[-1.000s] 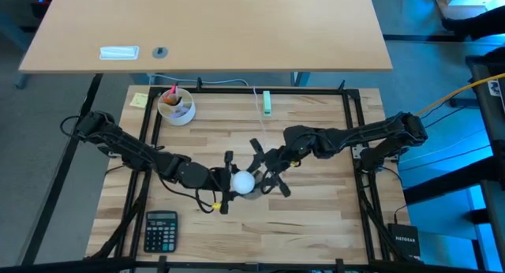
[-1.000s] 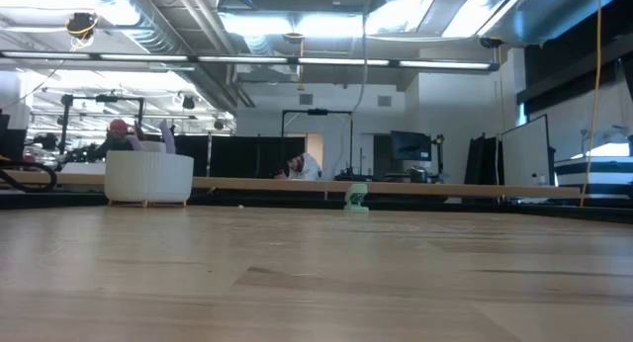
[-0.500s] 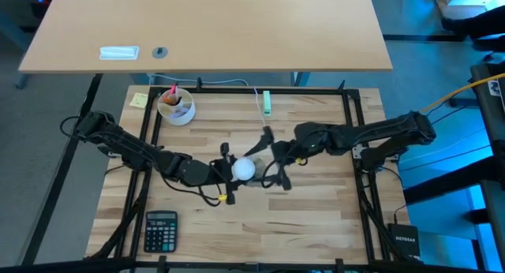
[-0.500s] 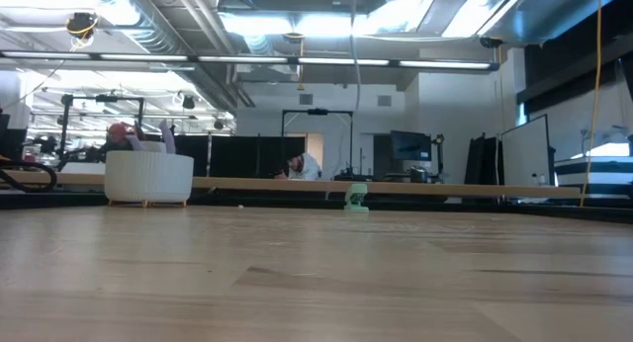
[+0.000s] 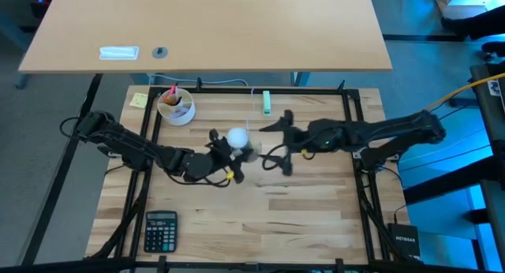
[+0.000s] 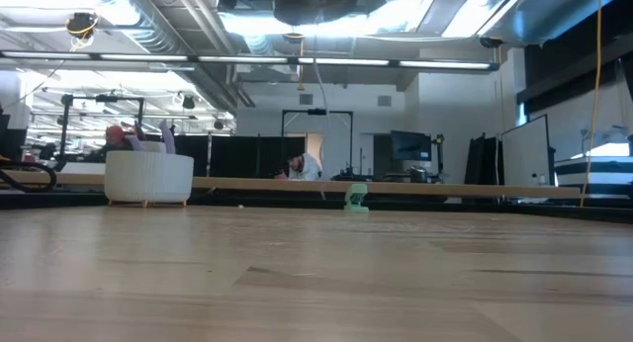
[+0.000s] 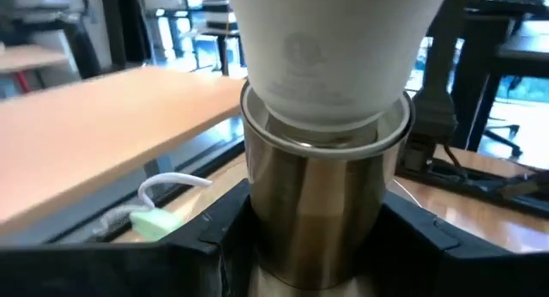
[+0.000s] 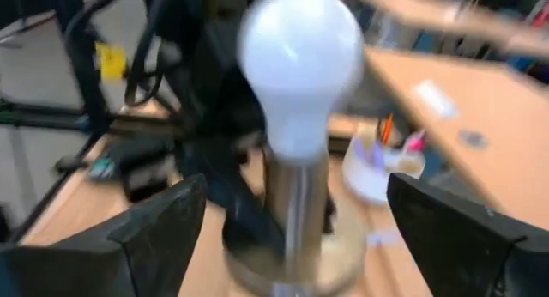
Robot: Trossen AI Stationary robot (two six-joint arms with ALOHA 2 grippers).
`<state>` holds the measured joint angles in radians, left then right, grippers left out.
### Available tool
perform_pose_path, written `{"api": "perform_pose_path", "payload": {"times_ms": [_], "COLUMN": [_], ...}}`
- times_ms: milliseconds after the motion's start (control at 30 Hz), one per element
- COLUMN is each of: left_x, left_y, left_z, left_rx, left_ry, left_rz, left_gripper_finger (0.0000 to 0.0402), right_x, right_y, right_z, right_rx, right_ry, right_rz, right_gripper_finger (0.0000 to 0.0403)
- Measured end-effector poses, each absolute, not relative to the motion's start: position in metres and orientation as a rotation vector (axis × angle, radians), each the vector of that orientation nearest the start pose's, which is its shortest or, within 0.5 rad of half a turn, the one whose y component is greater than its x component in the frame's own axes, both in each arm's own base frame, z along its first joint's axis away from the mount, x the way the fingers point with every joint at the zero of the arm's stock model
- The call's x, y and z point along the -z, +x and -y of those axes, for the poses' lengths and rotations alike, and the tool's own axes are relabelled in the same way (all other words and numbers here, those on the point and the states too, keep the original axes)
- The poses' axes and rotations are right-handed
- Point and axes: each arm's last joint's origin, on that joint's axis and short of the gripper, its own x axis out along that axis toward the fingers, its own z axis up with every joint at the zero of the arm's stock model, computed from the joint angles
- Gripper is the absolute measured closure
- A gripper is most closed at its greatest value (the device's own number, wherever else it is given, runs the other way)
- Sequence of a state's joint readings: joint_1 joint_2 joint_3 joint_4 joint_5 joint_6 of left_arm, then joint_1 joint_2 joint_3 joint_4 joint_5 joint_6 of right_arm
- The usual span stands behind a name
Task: Screw lightbulb
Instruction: Remove the lightbulb from the lamp socket
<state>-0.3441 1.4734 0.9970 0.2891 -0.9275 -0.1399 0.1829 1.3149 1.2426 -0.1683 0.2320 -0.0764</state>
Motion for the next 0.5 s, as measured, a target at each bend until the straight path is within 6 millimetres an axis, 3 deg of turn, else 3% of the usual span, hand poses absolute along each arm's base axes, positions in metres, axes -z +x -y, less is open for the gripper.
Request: {"api": "perform_pose_path", "payload": {"times_ms": [167, 267, 500], "left_x": [-0.289, -0.288, -0.288], "left_y": [0.312, 0.312, 0.312], "left_z": [0.085, 0.085, 0.085], "left_rx": [-0.602, -0.603, -0.600], "left_ry": [-0.060, -0.055, -0.051], "left_rz": [-0.122, -0.128, -0.132], "left_gripper_finger": [0.0231, 0.0231, 0.0231], "right_x": [-0.360, -0.353, -0.346], "right_y": [0.328, 0.342, 0.358], "right_z": [-0.052, -0.052, -0.055], "right_rx": [0.123, 0.214, 0.184], "right_ry": [-0.213, -0.230, -0.252], "right_rz": [-0.116, -0.137, -0.153], "right_gripper_finger": [0.0066, 0.0079, 0.0098]}}
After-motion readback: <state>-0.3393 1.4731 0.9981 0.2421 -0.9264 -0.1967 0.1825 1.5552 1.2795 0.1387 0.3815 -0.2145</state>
